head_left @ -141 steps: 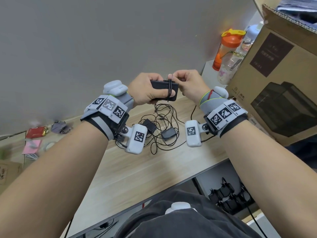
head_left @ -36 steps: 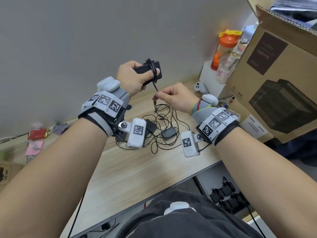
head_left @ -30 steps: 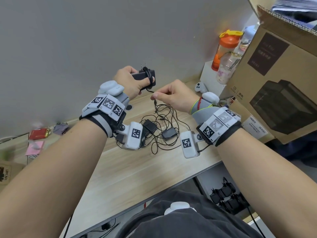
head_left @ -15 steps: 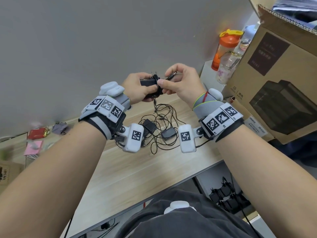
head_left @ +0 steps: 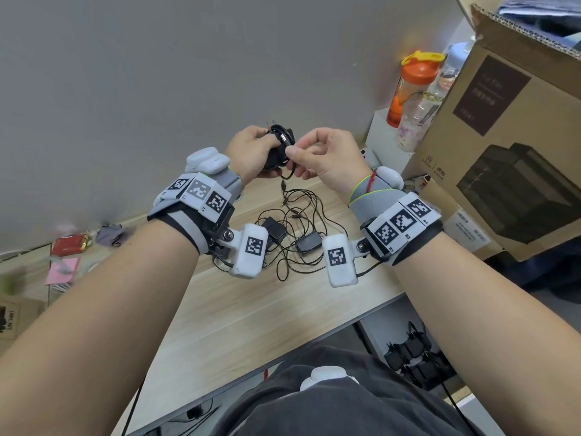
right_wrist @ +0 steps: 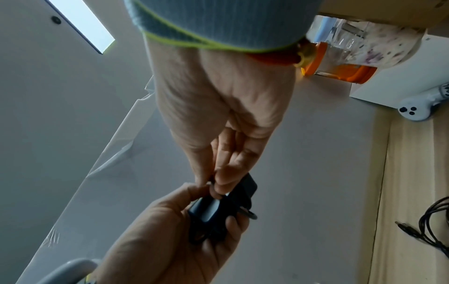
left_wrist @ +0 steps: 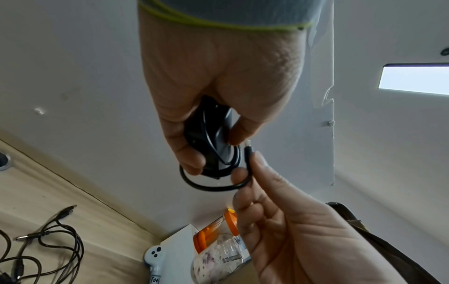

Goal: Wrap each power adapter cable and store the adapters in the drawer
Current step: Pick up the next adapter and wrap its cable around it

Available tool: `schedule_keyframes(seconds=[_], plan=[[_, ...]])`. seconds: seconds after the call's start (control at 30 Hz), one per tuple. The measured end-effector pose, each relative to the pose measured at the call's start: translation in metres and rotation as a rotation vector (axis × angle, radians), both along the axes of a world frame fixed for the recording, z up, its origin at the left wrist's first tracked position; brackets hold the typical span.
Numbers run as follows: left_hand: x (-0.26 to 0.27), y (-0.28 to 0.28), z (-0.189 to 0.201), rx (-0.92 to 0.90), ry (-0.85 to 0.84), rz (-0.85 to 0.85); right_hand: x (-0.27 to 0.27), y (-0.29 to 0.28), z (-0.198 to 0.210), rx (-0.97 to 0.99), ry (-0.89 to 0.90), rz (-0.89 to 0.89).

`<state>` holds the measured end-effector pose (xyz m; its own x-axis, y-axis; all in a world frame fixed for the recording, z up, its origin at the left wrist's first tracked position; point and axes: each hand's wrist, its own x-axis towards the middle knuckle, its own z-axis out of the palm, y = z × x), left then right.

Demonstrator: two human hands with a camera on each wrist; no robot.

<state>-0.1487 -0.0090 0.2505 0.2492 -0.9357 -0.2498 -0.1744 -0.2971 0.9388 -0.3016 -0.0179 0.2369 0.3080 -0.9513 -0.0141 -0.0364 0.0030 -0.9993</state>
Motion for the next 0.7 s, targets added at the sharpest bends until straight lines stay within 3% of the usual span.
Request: schedule_keyframes(seconds=[0.4, 0.7], plan=[[-0.003, 0.003, 0.001, -0.049, -0.012, -0.045, 0.006, -0.005, -0.004, 0.064, 0.117, -0.124], [-0.003, 0.012, -0.007, -0.085, -0.006, -0.182, 0.002, -0.013, -0.009, -0.223, 0.515, -0.291]])
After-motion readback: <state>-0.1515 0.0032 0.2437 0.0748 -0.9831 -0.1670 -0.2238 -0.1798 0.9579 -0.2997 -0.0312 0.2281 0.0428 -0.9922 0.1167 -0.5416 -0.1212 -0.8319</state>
